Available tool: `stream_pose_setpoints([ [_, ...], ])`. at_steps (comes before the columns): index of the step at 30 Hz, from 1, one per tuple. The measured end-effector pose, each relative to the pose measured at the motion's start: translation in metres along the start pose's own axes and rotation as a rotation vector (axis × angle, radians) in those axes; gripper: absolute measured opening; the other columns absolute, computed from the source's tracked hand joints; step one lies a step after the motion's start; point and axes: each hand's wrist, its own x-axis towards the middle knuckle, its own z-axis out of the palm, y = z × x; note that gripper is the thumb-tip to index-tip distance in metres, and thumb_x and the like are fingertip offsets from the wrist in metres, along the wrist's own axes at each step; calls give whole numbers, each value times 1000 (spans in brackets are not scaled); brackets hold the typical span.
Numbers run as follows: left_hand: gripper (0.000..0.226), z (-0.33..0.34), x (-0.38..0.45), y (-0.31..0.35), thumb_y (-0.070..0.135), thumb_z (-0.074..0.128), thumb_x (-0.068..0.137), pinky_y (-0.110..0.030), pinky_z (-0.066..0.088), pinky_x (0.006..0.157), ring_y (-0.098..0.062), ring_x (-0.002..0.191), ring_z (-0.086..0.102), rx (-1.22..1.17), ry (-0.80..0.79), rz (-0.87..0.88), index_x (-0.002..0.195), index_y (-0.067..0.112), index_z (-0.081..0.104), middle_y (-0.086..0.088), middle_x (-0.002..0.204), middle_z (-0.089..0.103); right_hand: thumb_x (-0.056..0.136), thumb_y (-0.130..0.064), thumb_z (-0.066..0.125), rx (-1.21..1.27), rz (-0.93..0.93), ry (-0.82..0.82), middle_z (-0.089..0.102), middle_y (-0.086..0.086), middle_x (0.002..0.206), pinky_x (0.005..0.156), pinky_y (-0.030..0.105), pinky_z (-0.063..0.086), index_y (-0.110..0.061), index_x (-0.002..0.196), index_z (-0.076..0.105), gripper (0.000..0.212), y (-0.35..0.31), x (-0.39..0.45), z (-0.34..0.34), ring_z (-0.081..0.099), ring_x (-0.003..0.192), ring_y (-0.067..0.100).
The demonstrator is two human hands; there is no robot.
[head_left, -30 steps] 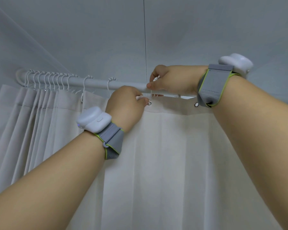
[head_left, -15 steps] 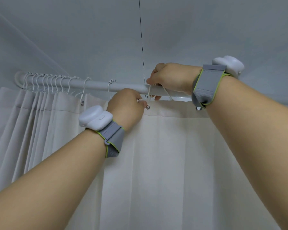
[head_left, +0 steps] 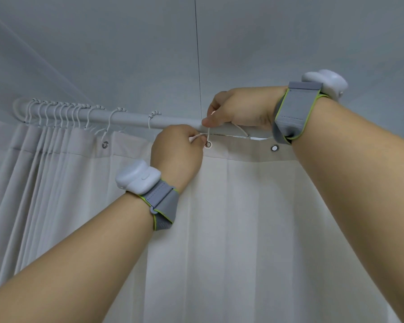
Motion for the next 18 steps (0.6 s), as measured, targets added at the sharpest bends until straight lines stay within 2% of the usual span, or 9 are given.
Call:
stream_pose_setpoints([
  [3, 19, 1, 1, 2, 24, 60, 89, -27, 33, 62, -24, 74, 52, -27, -9, -18, 77, 14, 70, -1, 67, 55, 89, -43, 59, 20, 10, 8, 63, 8, 118, 90, 33, 42, -8, 116, 62, 45, 1, 2, 0, 58, 109, 27],
  [5, 18, 2, 2, -1, 26, 60, 89, -28, 35, 64, -27, 77, 55, 19, -43, -17, 79, 15, 71, -2, 69, 56, 88, -38, 61, 111, 21, 21, 67, 11, 112, 90, 35, 45, -4, 111, 65, 41, 2, 3, 2, 62, 101, 29],
  [7, 19, 3, 2, -4, 27, 58, 89, -32, 43, 73, -30, 84, 59, 89, -80, -6, 83, 17, 72, -3, 75, 61, 89, -32, 61, 266, 29, 11, 72, 13, 100, 87, 37, 51, -2, 102, 66, 33, 4, 2, 2, 67, 89, 30],
  [9, 19, 3, 0, -7, 29, 56, 90, -38, 46, 85, -30, 90, 61, 135, -86, 14, 86, 19, 71, -2, 84, 68, 92, -30, 58, 360, 35, -8, 74, 11, 89, 77, 32, 54, -6, 94, 65, 25, 4, 0, 4, 69, 78, 27],
  [13, 10, 2, -14, -14, 25, 63, 82, -37, 46, 83, -24, 88, 61, 114, 68, 200, 89, 20, 68, 2, 89, 68, 96, -31, 48, 208, 10, -24, 74, 4, 87, 55, 21, 43, -5, 102, 64, 30, -1, -4, 10, 69, 76, 20],
  [16, 14, 6, -28, -19, 25, 67, 75, -30, 35, 83, -23, 93, 53, 157, 221, 289, 88, 19, 67, 0, 94, 59, 97, -28, 45, 185, 10, -13, 69, 4, 86, 38, 9, 35, -6, 106, 54, 26, -1, -4, 15, 59, 61, 13],
  [17, 13, 6, -32, -18, 27, 69, 75, -29, 31, 83, -22, 93, 50, 176, 267, 291, 85, 21, 68, 0, 93, 56, 97, -28, 45, 191, 2, -3, 69, 7, 89, 40, 7, 36, -6, 107, 51, 25, 0, -4, 17, 58, 62, 14],
  [18, 11, 7, -36, -16, 30, 70, 75, -28, 28, 83, -21, 92, 49, 188, 297, 298, 82, 22, 68, 1, 91, 53, 97, -29, 44, 193, -6, 4, 69, 10, 95, 49, 8, 42, -7, 107, 51, 25, 1, -3, 18, 59, 67, 18],
])
